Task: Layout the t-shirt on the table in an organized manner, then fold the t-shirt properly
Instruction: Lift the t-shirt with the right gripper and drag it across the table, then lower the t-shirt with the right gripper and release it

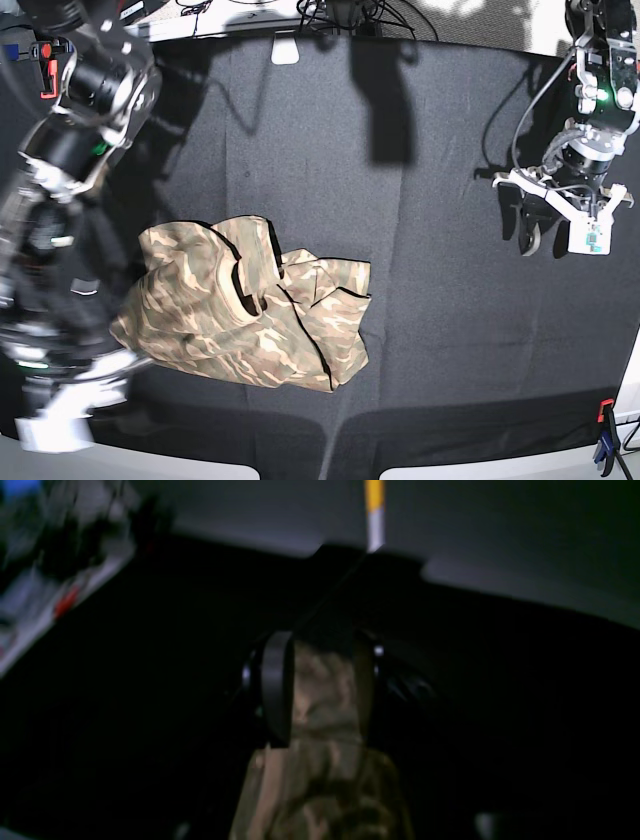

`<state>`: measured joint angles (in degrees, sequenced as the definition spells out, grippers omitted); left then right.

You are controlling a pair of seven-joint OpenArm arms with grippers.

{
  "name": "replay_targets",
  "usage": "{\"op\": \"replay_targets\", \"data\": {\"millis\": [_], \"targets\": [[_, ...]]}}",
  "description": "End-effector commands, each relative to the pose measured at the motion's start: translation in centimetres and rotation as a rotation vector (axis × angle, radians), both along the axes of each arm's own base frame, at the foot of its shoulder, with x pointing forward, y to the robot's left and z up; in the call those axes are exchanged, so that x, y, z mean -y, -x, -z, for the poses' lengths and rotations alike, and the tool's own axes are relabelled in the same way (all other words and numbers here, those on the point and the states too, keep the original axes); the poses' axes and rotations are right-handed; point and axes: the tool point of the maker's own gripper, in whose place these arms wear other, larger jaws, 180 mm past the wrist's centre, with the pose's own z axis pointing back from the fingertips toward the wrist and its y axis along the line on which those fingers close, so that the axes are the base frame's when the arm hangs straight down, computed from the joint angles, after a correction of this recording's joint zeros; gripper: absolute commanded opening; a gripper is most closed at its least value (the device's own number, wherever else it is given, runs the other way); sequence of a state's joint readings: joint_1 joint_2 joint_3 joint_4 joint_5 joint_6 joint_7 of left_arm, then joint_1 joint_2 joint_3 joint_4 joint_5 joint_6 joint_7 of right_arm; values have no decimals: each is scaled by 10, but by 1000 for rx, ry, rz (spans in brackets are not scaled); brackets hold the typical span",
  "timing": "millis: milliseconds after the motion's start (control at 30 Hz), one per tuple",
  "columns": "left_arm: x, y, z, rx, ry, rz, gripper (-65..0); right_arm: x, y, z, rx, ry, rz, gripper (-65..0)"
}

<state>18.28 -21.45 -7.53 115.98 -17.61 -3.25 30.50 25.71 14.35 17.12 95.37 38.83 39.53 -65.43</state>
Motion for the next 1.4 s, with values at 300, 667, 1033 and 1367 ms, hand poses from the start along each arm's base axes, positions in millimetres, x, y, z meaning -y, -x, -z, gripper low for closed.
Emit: {"op": "replay_targets", "data": {"millis": [300, 667, 1033, 1367], "targets": [[-1, -4, -13, 49, -9, 5, -392, -57, 20, 95, -193, 408, -75, -460], [-1, -4, -13, 48, -9, 6, -392, -55, 13, 109, -223, 465, 147, -460], [-1, -4, -13, 48, -9, 6, -392, -35, 19, 120, -273, 510, 220, -460], [28, -1, -16, 49, 75, 147, -392, -23, 28, 133, -309, 533, 260, -583]]}}
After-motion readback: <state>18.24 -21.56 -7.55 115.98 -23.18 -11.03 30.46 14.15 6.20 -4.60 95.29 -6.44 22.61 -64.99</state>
